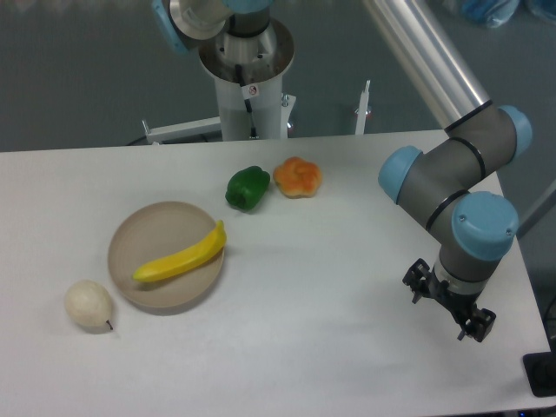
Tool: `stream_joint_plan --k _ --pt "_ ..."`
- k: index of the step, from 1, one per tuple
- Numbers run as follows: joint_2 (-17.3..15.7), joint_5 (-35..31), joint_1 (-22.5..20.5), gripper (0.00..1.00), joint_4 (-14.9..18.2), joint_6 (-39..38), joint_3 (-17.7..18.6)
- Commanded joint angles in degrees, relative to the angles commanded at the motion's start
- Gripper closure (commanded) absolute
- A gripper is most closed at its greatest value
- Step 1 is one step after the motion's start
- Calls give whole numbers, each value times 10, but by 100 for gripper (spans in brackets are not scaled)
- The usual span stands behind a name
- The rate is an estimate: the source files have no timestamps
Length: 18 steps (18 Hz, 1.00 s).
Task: Pick up the banana from the plate
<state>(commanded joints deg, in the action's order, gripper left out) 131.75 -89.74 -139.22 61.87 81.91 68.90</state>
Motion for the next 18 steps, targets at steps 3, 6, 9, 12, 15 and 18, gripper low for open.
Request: stream_joint_plan --k 3,6,9,12,15,18 --pt "-3 1 0 0 0 0 3" --pt "-6 1 3 0 0 -3 8" --pt "-26 4 9 0 -5 -5 46" --pt "-68 6 32 0 -6 -7 101" --pt "-118 5 75 0 -4 -30 160" --pt "-141 4 127 0 -6 -108 188"
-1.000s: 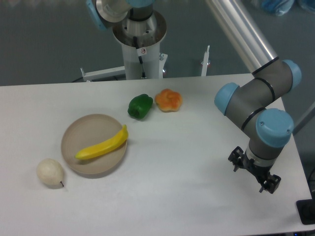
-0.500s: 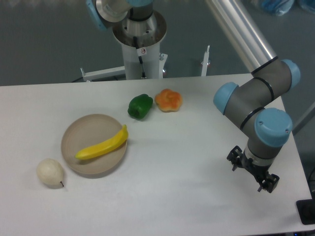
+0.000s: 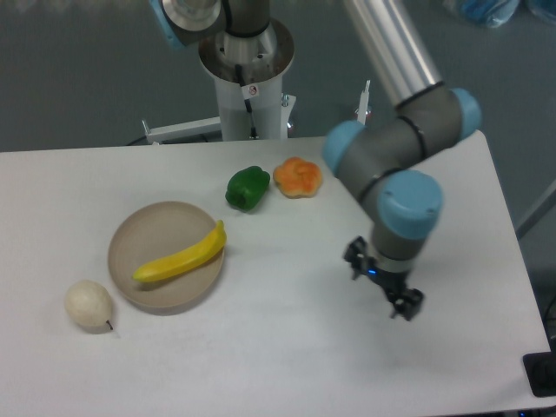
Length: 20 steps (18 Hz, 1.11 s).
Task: Pick up the banana from the plate
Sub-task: 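Move the gripper over the plate and lower it onto the yellow banana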
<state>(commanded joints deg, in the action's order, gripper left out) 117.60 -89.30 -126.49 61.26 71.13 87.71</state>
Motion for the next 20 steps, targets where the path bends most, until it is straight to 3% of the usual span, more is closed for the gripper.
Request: stream_joint_plan --k 5,10,13,16,20 --pt "-31 -8 68 0 -4 -64 40" --pt "-97 -9 118 0 -5 -168 108" --pt "-101 -21 144 0 -6 -212 126" --pt "-104 -78 164 0 -8 -220 166" --pt "-95 -78 165 0 -12 -243 175"
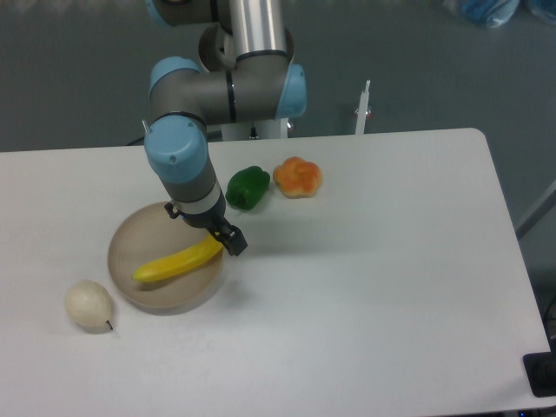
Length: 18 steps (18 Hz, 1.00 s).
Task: Pick up the banana from the plate
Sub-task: 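Move the gripper over the plate and lower it onto the yellow banana, then close the gripper on the banana's stem end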
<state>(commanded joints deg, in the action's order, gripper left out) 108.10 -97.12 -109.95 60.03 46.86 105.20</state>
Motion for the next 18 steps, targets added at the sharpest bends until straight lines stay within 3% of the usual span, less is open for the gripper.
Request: stream_joint_plan --k 6,10,11,12,15,18 --pt "21 -2 8 0 -4 -27 -1" --pt "51 -38 32 0 -47 -47 2" --pt "56 -42 32 7 -47 -48 1" --pt "57 -42 32 27 -48 -53 2" --pt "53 -44 32 62 -46 -56 0" --pt "47 -44 32 85 -41 -56 -5"
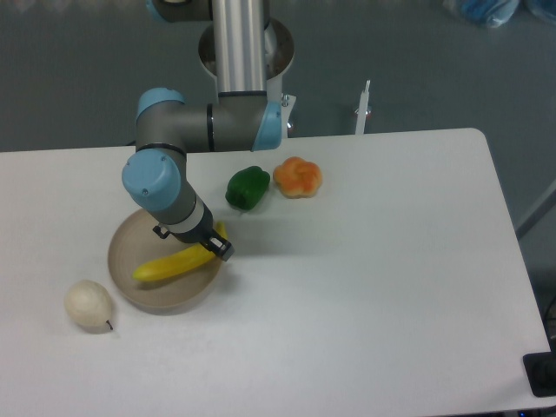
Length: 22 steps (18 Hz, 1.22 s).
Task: Pick up the banana from the plate
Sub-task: 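Close the gripper on the banana's stem end, then lift the banana off the plate and carry it away from the plate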
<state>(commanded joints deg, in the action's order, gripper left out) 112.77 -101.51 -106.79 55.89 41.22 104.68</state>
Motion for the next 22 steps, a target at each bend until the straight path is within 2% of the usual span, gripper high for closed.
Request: stream_joint_plan --k 1,4,6,8,10,12,16,18,20,22 --pt "-5 0 0 90 1 0 -6" --pt "-18 8 -3 91 2 6 -18" --pt "-32 15 -12 91 2 8 -36" --pt "-33 32 -31 91 2 7 -54" --pt "-33 64 -66 91 4 9 -79" --pt "-23 118 -133 91 7 18 -112" --pt "-1 150 -213 91 9 104 -150" --pt "10 156 -237 91 10 129 -166" --pt "24 153 -252 91 45 140 -195" --pt "57 143 -272 93 113 218 -255"
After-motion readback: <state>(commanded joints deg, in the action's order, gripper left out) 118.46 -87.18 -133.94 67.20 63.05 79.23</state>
